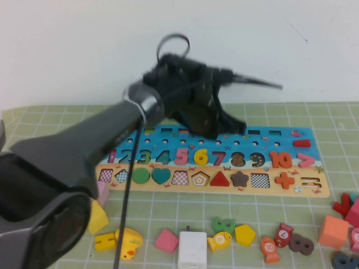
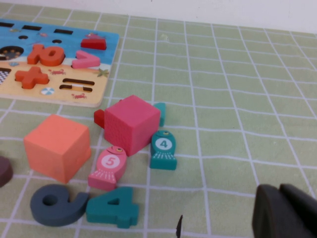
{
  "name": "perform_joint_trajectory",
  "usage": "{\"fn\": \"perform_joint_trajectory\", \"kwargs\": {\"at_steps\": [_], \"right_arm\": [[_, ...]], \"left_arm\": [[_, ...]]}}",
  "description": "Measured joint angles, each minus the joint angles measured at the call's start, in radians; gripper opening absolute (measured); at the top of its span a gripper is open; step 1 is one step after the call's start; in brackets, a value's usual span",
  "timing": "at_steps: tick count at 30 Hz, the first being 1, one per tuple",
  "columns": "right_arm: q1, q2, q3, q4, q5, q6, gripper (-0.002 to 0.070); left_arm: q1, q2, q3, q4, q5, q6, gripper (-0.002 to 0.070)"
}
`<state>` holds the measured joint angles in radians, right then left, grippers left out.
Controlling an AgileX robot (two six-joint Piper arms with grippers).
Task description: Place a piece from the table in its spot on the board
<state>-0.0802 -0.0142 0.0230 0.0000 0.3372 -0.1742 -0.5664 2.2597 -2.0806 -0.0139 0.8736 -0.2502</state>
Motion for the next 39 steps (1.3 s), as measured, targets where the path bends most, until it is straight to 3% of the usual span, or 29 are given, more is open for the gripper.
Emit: {"fn": "perform_joint_trajectory", "kwargs": {"at_steps": [12,18,23,31,39], "right_arm": [[0.000,0.000,0.000,0.000,0.000,0.000,-0.0003],[0.000,0.000,0.000,0.000,0.000,0.000,-0.0003],[0.000,0.000,0.000,0.000,0.000,0.000,-0.0003],[0.000,0.000,0.000,0.000,0.000,0.000,-0.0003],[0.000,0.000,0.000,0.000,0.000,0.000,-0.0003]], "left_arm": [[0.000,-0.371,-0.014,0.230,0.115,0.005,0.0028],[0.000,-0.630,-0.018,0.243,0.150,0.039,0.0028],[0.000,-0.812,-0.006,0.184,0.250,0.188,0.0028],[0.000,-1.125,0.322,0.109,0.213,0.322,0.0028],[0.000,-1.410,0.854,0.046,-0.063,0.442,0.0028]]}}
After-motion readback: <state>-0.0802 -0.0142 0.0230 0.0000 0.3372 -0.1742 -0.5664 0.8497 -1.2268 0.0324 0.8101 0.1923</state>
